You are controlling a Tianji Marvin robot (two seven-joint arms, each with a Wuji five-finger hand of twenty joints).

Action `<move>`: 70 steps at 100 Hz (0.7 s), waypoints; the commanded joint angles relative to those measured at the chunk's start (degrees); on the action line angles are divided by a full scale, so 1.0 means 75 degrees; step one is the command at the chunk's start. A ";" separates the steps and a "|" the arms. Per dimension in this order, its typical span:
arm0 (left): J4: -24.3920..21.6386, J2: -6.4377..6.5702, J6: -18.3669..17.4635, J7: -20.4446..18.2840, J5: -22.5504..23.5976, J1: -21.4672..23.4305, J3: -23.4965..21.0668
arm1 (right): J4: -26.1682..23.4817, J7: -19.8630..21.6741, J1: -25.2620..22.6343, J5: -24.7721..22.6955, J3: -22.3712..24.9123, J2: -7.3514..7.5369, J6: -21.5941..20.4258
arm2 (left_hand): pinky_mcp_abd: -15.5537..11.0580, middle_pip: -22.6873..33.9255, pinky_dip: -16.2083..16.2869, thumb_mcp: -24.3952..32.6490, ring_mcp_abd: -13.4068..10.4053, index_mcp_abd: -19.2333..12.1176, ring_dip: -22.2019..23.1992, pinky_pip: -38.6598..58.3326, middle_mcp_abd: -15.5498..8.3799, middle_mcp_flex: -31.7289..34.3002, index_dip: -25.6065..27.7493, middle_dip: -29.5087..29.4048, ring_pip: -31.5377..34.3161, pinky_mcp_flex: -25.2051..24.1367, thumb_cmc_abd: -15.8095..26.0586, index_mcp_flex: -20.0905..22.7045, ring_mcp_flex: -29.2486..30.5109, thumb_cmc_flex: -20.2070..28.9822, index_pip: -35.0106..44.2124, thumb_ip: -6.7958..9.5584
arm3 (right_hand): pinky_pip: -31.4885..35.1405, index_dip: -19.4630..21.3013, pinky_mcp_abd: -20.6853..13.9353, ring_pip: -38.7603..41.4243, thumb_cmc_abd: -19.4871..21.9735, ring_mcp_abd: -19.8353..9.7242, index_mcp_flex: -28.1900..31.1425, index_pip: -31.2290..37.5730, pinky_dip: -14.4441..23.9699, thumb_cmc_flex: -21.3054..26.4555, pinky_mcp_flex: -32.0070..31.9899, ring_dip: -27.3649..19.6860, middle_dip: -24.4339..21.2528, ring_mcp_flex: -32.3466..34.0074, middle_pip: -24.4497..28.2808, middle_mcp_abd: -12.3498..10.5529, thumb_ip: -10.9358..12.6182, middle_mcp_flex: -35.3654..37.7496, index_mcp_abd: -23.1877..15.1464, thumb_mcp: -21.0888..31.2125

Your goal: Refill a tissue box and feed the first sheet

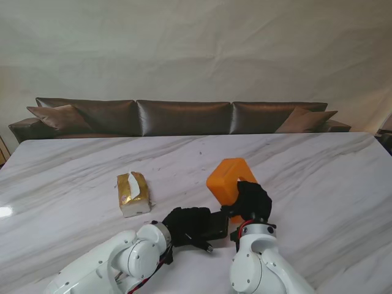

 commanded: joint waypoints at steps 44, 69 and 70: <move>-0.0146 0.0044 -0.0011 0.0047 0.0121 0.0359 -0.0209 | -0.0047 0.0397 0.0029 -0.0010 -0.0009 0.0061 0.0061 | 0.2302 -0.2877 -0.3912 0.1292 0.0963 0.0107 -0.2851 0.2973 0.0384 -0.0855 -0.0874 -0.1553 -0.2508 -0.1061 0.0223 -0.0113 -0.1483 -0.1058 -0.1494 -0.0672 | 0.1221 0.0193 -0.1253 0.3019 0.0951 -0.0034 0.0024 0.0187 0.0044 0.0727 0.0142 0.0464 0.0178 0.0481 0.0618 0.0871 0.0603 0.0690 0.0614 0.2489; -0.0200 -0.0159 -0.0381 0.1240 0.0537 0.0562 -0.0445 | 0.0125 0.0300 0.0251 0.0881 -0.0063 -0.0141 0.0039 | 0.1788 -0.2594 -0.3496 0.0823 0.0816 0.0197 -0.2441 0.3786 0.0305 -0.0817 -0.1353 -0.1083 -0.1698 -0.0765 0.0429 -0.0112 -0.1232 -0.0537 -0.1377 -0.0554 | 0.1193 0.0221 -0.1244 0.2935 0.1038 -0.0022 -0.0007 0.0146 0.0026 0.0671 0.0132 0.0429 0.0186 0.0477 0.0563 0.0816 0.0534 0.0652 0.0513 0.2395; -0.0181 -0.0179 -0.0410 0.1339 0.0552 0.0568 -0.0448 | 0.0138 0.0288 0.0263 0.0936 -0.0065 -0.0155 0.0040 | 0.1751 -0.2543 -0.3452 0.0802 0.0818 0.0200 -0.2391 0.3871 0.0312 -0.0800 -0.1241 -0.1040 -0.1592 -0.0756 0.0421 -0.0132 -0.1215 -0.0501 -0.1309 -0.0544 | 0.1186 0.0223 -0.1241 0.2930 0.1042 -0.0019 -0.0006 0.0144 0.0023 0.0676 0.0130 0.0427 0.0187 0.0478 0.0561 0.0814 0.0533 0.0652 0.0510 0.2393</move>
